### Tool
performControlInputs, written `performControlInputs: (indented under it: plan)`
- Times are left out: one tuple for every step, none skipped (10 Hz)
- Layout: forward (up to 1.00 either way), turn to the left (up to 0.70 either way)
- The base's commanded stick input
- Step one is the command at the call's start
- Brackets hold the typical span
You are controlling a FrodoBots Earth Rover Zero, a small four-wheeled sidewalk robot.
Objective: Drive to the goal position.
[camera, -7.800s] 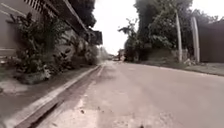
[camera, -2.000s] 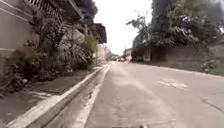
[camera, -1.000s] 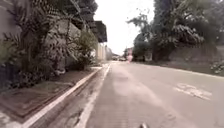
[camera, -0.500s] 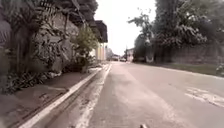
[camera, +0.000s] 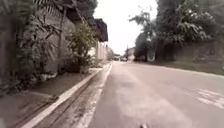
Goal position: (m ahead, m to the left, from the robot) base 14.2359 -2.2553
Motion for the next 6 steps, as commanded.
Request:
performControlInputs:
  plan:
    - [0.7, 0.0]
    - [0.7, 0.0]
    - [0.7, 0.0]
    - [0.7, 0.0]
    - [0.7, 0.0]
    - [0.7, 0.0]
